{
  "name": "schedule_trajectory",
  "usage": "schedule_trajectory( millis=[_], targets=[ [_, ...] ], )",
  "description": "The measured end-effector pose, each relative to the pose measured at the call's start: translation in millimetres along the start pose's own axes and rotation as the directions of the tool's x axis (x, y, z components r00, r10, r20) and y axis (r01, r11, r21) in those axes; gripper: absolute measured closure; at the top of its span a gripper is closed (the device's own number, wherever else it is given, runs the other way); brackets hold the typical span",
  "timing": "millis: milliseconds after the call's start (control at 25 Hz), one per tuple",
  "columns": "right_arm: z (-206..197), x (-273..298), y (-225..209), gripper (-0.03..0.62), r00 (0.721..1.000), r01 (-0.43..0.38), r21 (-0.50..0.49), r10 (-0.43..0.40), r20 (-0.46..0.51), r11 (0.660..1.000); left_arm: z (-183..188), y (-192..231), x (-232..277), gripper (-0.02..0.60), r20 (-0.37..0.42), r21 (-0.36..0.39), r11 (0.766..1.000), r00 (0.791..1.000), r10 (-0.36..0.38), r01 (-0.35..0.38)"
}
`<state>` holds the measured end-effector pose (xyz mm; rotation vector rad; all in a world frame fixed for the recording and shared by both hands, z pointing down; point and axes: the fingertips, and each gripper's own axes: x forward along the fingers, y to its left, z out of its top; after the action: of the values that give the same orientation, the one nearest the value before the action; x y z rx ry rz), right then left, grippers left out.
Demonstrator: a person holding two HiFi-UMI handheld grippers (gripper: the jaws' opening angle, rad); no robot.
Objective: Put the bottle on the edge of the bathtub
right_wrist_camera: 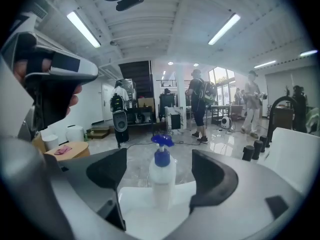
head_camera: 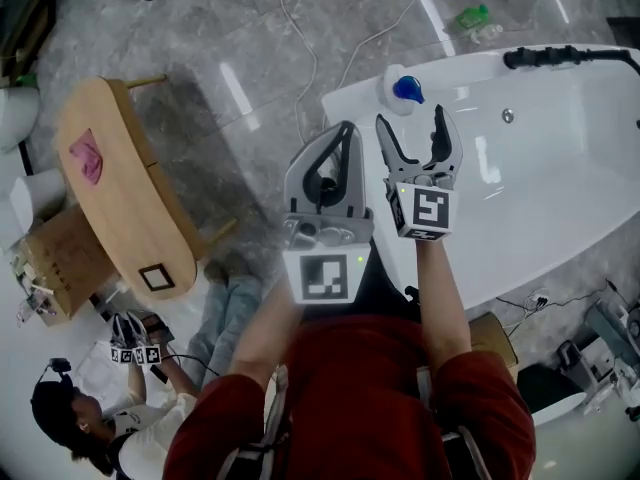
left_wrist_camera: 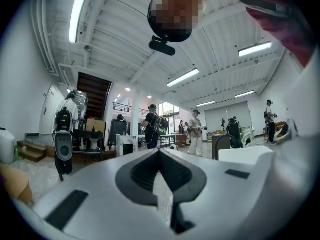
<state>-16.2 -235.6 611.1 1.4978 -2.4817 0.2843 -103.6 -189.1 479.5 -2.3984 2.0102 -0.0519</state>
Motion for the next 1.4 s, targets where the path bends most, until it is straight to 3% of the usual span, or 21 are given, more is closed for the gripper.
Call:
schedule_trajectory(
  millis=[320, 520, 800, 1000, 1200, 1400],
  targets=[
    [86.9, -59.6, 10.0, 0.198, 0.988, -0.013, -0.041, 0.019, 0.151, 0.999, 57.5, -10.4, -26.2, 0.566, 0.046, 0.056, 0.998, 0.999, 0.005, -0.008],
    [140.3, -100.6, 13.2, 0.2, 0.974, -0.015, -0.071, 0.031, 0.225, 0.997, 91.6, -25.2, -38.9, 0.566, 0.062, 0.025, 0.999, 0.998, 0.019, -0.021],
    [200.9, -176.2, -6.6, 0.2, 0.956, 0.074, -0.079, -0.048, 0.29, 0.994, 140.8, -57.8, -58.2, 0.565, 0.112, 0.033, 0.999, 0.993, -0.042, 0.038],
    [242.8, -227.2, -9.9, 0.2, 0.943, 0.086, -0.106, -0.046, 0.329, 0.991, 168.7, -68.2, -69.6, 0.566, 0.145, 0.018, 0.997, 0.987, -0.076, 0.074],
    [270.6, -262.3, -11.9, 0.2, 0.93, 0.125, -0.128, -0.071, 0.36, 0.984, 189.3, -79.6, -80.7, 0.566, 0.149, 0.02, 0.996, 0.985, -0.091, 0.089],
    [273.0, -268.2, -18.3, 0.2, 0.929, 0.134, -0.117, -0.084, 0.359, 0.984, 201.4, -88.7, -82.7, 0.566, 0.154, 0.057, 0.992, 0.981, -0.119, 0.112]
  ],
)
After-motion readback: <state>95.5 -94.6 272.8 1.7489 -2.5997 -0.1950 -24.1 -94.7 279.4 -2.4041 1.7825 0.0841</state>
